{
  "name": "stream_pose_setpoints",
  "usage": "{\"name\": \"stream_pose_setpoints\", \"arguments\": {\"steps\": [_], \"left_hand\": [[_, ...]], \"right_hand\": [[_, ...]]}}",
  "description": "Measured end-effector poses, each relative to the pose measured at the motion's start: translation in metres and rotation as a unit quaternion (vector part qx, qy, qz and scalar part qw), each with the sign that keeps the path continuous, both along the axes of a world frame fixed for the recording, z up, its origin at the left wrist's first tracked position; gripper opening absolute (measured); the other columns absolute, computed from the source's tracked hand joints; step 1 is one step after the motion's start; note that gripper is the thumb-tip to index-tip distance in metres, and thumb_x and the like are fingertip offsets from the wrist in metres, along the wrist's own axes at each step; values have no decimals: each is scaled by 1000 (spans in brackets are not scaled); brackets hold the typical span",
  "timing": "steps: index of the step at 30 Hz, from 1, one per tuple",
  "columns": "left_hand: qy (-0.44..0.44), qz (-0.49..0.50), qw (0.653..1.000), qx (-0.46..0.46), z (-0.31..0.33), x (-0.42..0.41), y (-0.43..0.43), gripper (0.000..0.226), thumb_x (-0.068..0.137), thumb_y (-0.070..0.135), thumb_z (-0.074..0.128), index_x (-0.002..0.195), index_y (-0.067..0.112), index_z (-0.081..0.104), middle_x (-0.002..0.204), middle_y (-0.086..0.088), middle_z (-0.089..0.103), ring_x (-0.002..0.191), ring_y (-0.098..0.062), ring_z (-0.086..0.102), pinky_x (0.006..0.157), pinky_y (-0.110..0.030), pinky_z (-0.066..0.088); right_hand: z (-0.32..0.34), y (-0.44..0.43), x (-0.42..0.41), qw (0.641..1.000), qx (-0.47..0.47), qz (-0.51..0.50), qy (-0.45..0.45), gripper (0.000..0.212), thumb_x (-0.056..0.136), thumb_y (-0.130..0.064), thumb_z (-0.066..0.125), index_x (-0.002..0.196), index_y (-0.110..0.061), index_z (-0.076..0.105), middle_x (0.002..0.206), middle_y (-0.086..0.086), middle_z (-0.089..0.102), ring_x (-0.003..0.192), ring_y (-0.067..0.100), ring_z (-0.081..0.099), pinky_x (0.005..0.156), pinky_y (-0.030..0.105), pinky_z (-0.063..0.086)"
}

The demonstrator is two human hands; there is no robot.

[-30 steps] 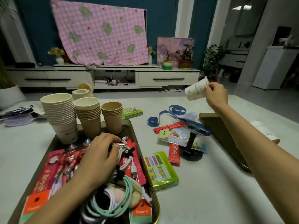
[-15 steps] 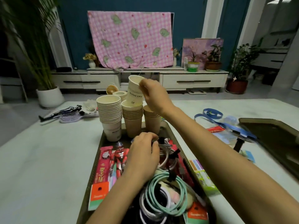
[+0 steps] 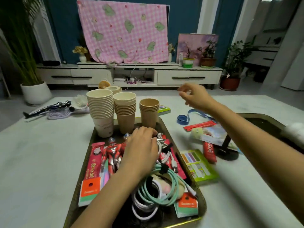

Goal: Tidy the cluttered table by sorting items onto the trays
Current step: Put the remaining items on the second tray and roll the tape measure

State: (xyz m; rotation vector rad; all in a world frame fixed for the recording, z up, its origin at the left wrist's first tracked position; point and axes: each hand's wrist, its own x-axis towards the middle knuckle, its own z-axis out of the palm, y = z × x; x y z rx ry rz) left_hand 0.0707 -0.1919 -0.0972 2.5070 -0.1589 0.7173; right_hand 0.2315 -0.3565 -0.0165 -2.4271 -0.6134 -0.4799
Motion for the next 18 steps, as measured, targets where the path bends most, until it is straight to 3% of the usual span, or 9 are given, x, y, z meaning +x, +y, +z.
{"name": "stream_pose_setpoints", "arguments": {"steps": [4, 8, 10, 12, 15, 16, 18], "left_hand": [[7, -6, 1000, 4, 5, -2, 1, 21, 92, 15, 49, 109, 10, 61, 111, -8, 60, 106, -26, 51, 92, -40, 39], [51, -44, 997, 27, 8, 4, -25, 20, 89, 11, 53, 106, 6, 63, 108, -13, 61, 104, -33, 53, 91, -45, 41], [62, -56, 996, 37, 6, 6, -33, 20, 88, 9, 54, 105, 6, 64, 107, -15, 61, 103, -34, 54, 89, -45, 41], [73, -55, 995, 41, 4, 6, -35, 20, 88, 9, 53, 105, 5, 64, 107, -15, 61, 103, -33, 54, 89, -44, 41], [70, -51, 995, 46, 1, 7, -34, 20, 88, 9, 54, 105, 5, 64, 106, -14, 62, 102, -31, 54, 88, -42, 40], [66, -50, 996, 44, 0, 7, -34, 19, 88, 8, 54, 105, 6, 64, 105, -14, 62, 101, -31, 54, 88, -42, 40], [63, -52, 996, 44, 0, 5, -34, 19, 88, 8, 55, 104, 6, 64, 105, -13, 62, 100, -30, 55, 88, -42, 40]], "right_hand": [[-15, -134, -3, 975, -37, -218, 6, 28, 87, -4, 49, 113, -1, 61, 117, 20, 58, 107, 33, 53, 87, 33, 39], [-39, -274, -37, 885, -131, -444, 52, 46, 88, -25, 58, 132, -15, 49, 133, 19, 45, 122, 35, 41, 100, 44, 35], [-55, -314, -49, 868, -144, -450, 155, 60, 87, -37, 60, 139, -19, 37, 135, 20, 42, 121, 37, 41, 100, 46, 36], [-68, -332, -51, 882, -70, -396, 247, 67, 85, -38, 63, 140, -17, 32, 134, 18, 42, 118, 36, 44, 102, 48, 37], [-80, -337, -43, 889, 8, -367, 272, 65, 84, -39, 65, 135, -13, 33, 130, 15, 46, 115, 33, 46, 101, 48, 39], [-82, -336, -40, 883, -19, -389, 261, 64, 84, -42, 64, 133, -12, 35, 129, 15, 48, 115, 33, 47, 100, 48, 39], [-81, -332, -31, 844, -186, -464, 193, 61, 83, -50, 60, 126, -12, 42, 121, 14, 54, 112, 31, 48, 98, 43, 36]]}}
